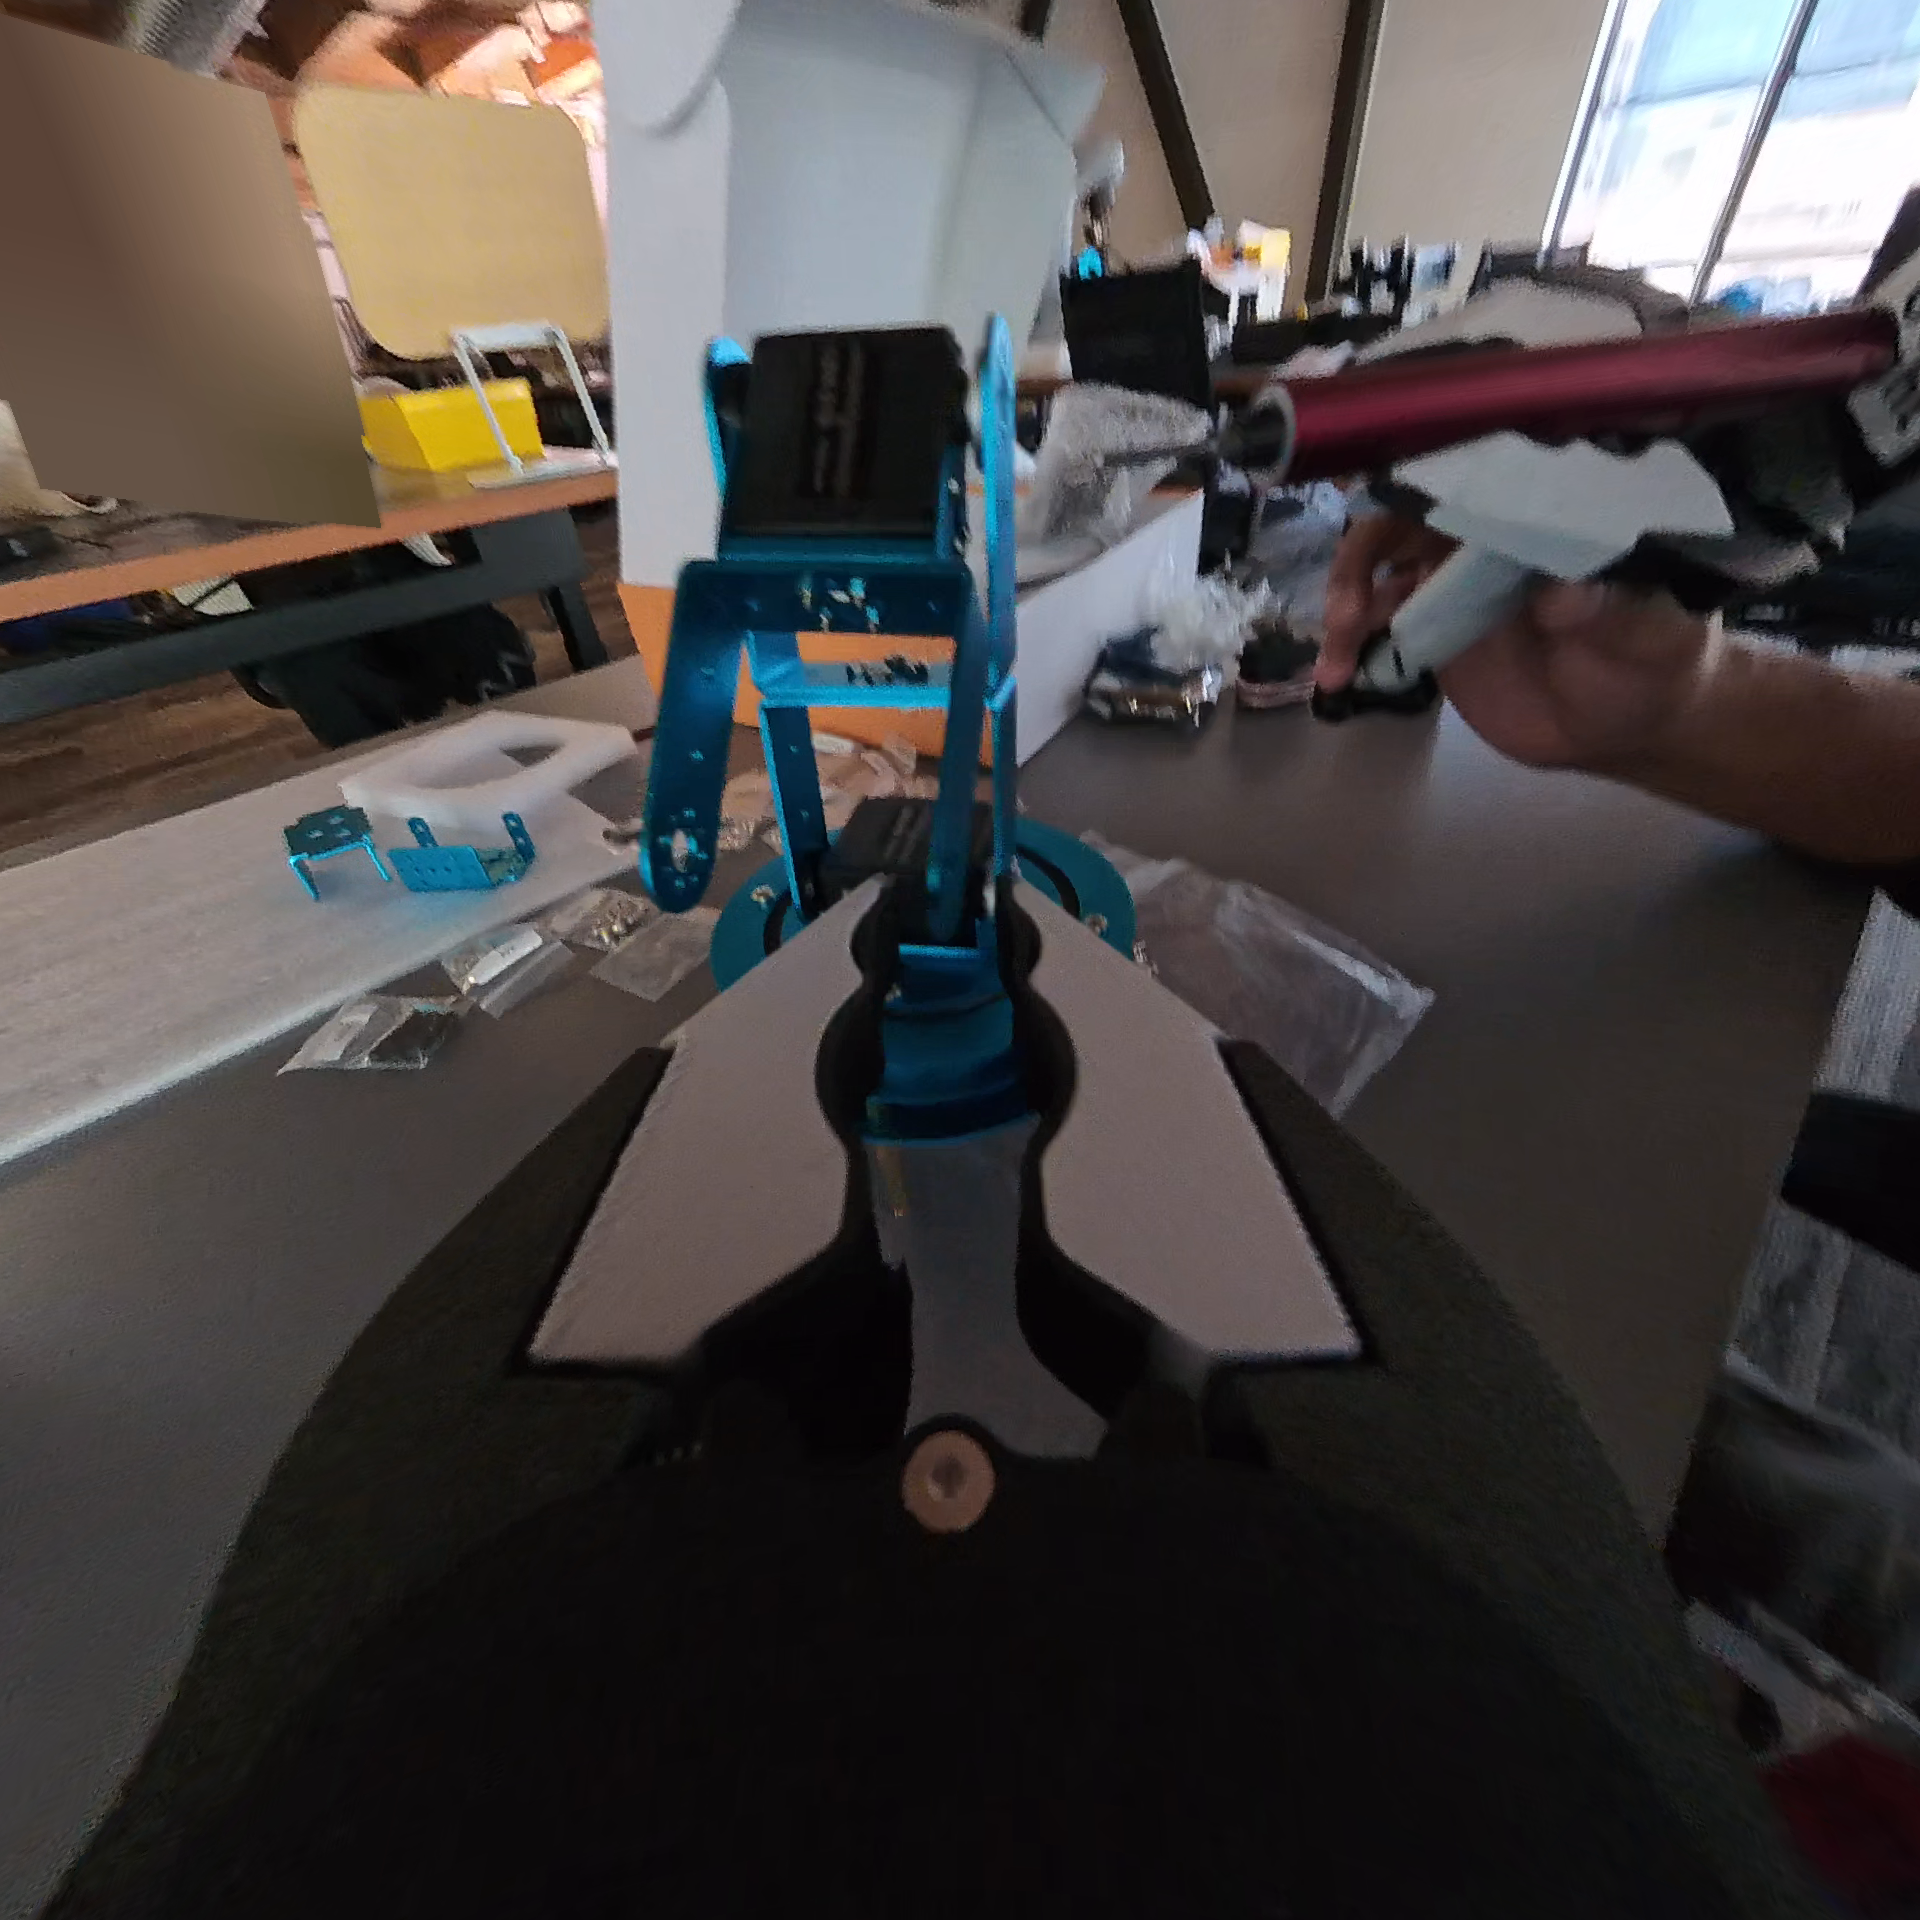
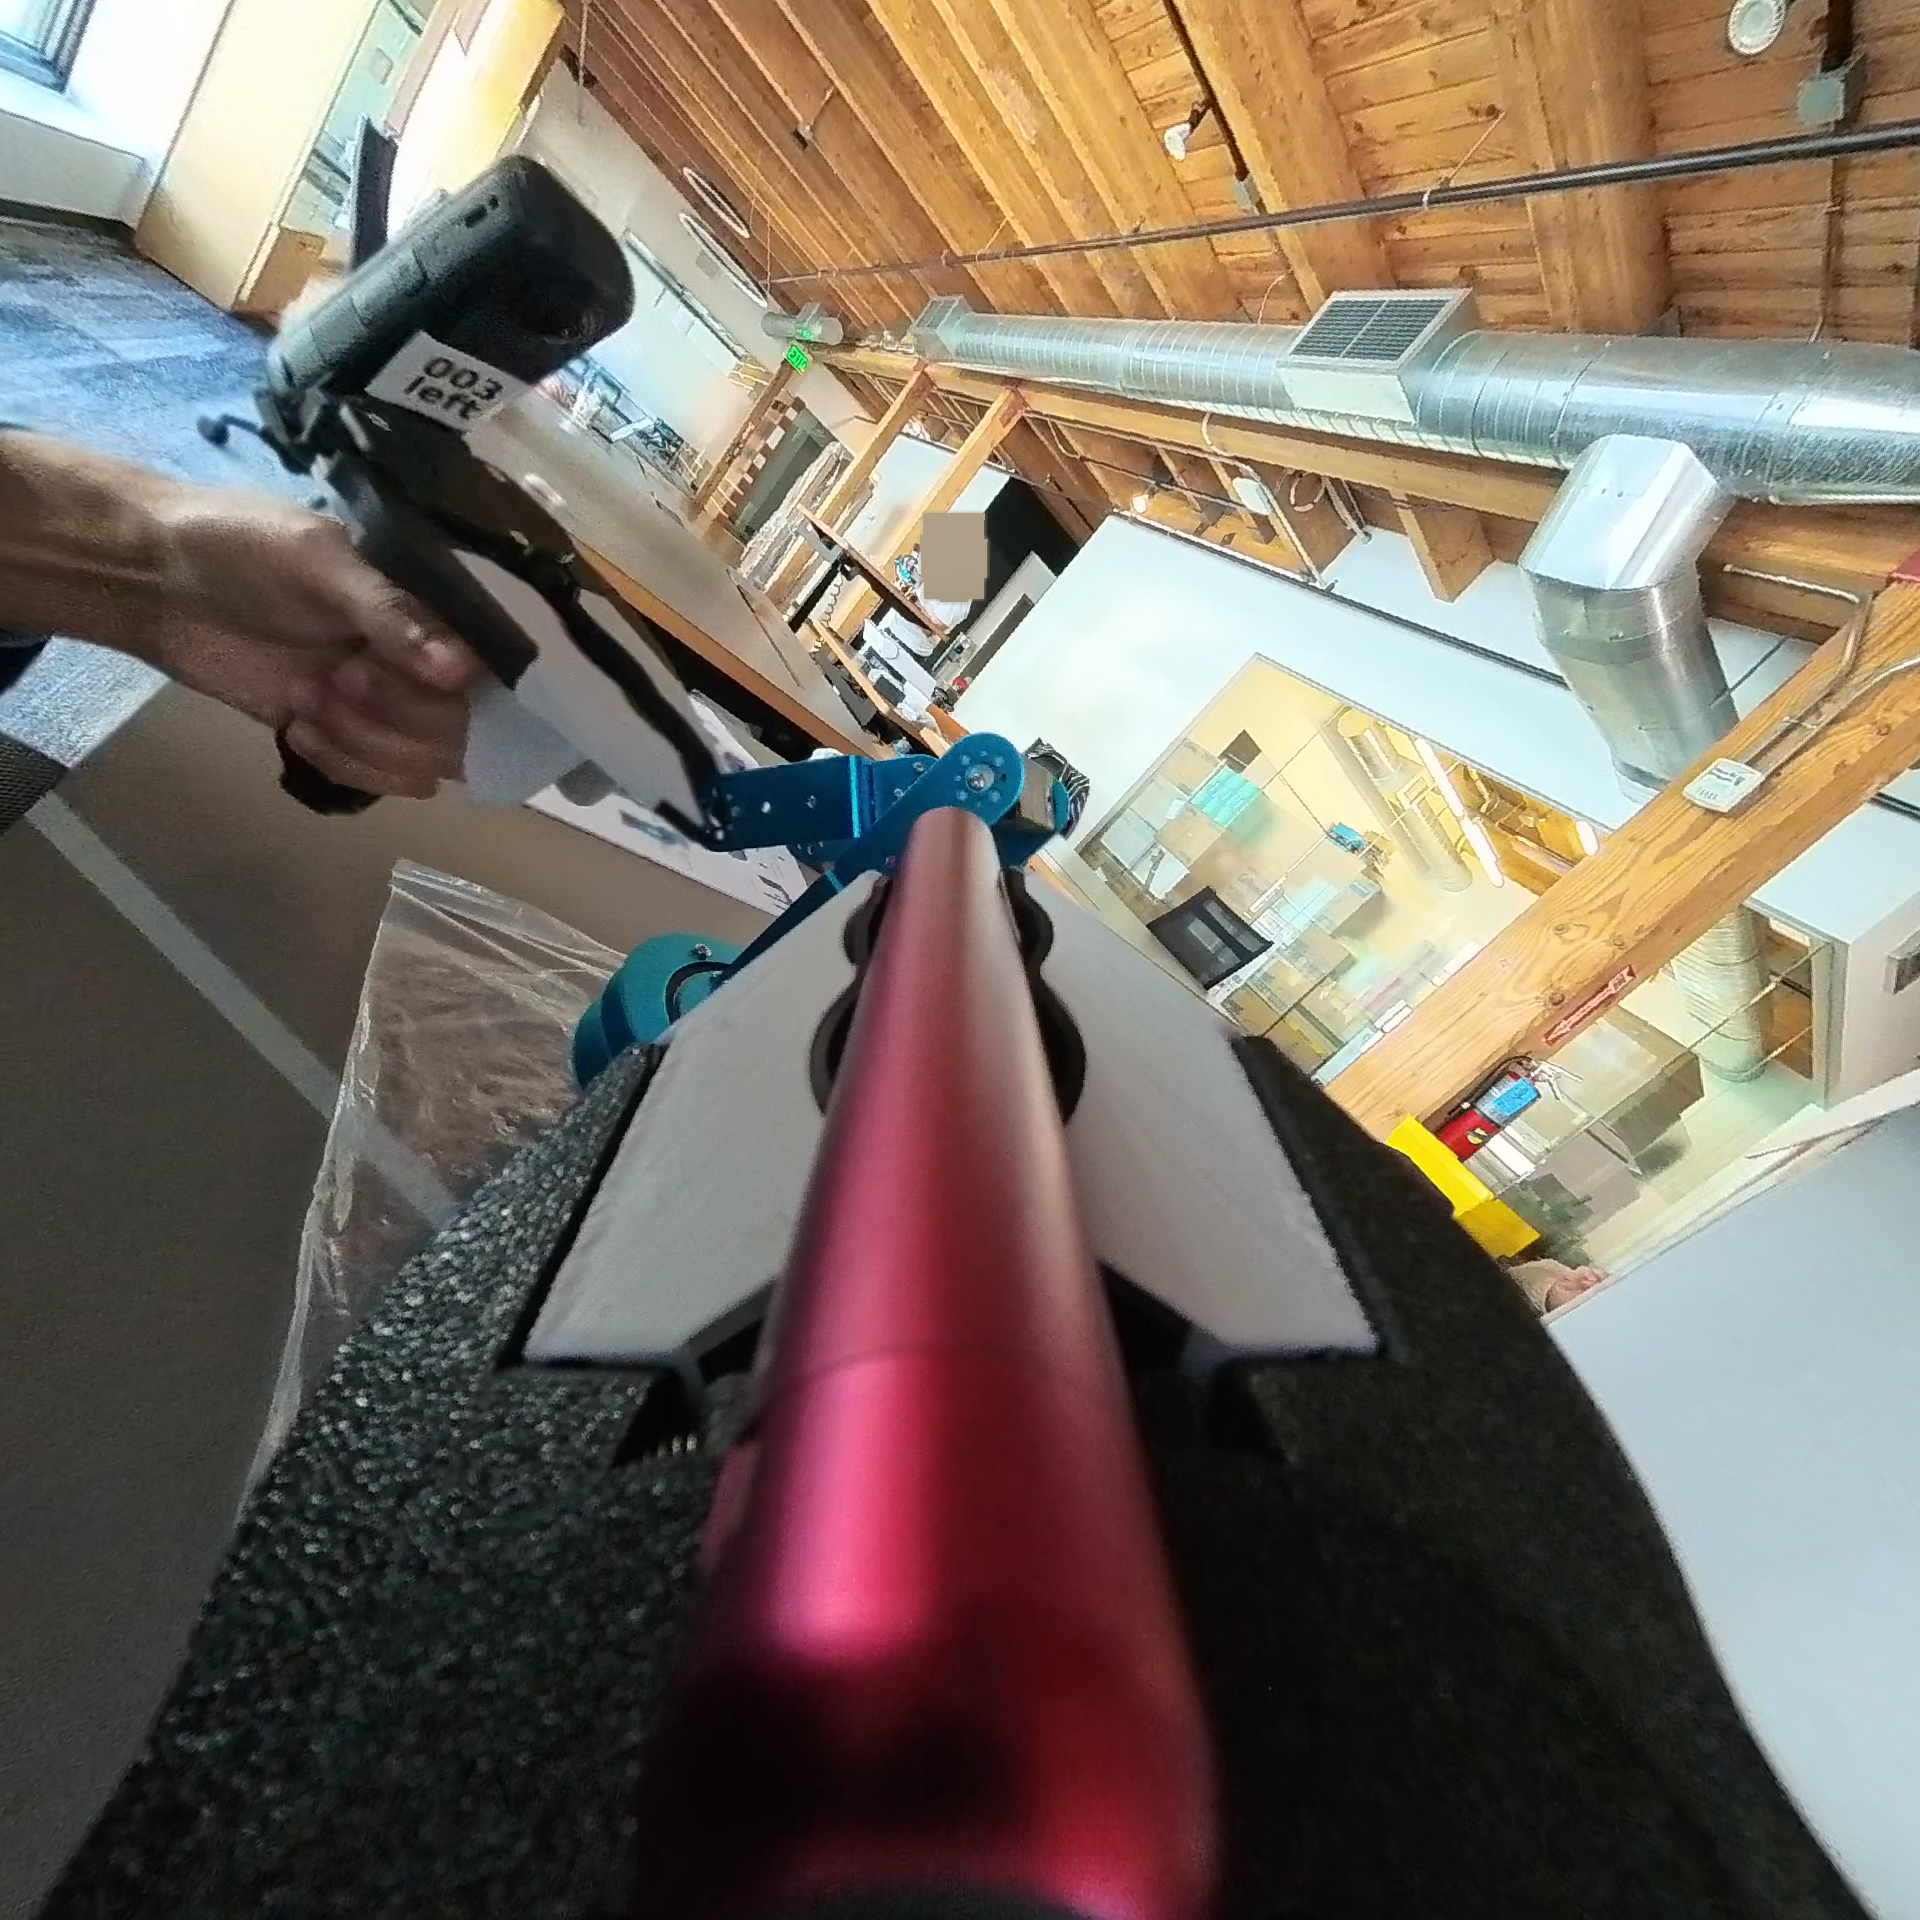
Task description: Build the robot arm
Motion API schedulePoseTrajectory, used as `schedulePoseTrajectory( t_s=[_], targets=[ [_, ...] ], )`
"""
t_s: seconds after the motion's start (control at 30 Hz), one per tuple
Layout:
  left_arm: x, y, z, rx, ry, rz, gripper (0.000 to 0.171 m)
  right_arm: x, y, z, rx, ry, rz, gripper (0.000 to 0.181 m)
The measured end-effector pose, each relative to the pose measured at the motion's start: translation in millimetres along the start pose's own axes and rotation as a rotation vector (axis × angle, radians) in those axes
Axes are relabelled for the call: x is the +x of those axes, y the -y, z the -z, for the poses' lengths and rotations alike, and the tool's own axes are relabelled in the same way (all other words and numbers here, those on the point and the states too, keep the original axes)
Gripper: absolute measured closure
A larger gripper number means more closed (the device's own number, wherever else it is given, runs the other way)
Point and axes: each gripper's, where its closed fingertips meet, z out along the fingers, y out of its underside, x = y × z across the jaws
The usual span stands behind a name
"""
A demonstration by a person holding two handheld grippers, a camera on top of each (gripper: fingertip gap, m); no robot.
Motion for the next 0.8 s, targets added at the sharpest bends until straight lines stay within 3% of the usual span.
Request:
schedulePoseTrajectory(
  t_s=[0.2, 0.37, 0.53, 0.8],
  targets=[
    [2.3, 7.9, -0.5, -0.017, -0.083, -0.034, 0.170, -2.3, -3.5, -0.7, -0.012, 0.017, -0.010, 0.159],
    [-1.6, 43.6, 19.2, -0.114, -0.174, -0.175, 0.171, -5.5, -0.5, -5.2, -0.049, -0.011, 0.063, 0.159],
    [-3.7, 84.8, 21.0, -0.293, -0.277, -0.234, 0.171, -7.9, 13.0, -10.4, -0.079, -0.114, 0.123, 0.158],
    [-5.3, 121.4, 2.2, -0.666, -0.410, -0.291, 0.170, -18.4, 12.4, -9.5, -0.171, -0.326, 0.174, 0.160]
  ],
)
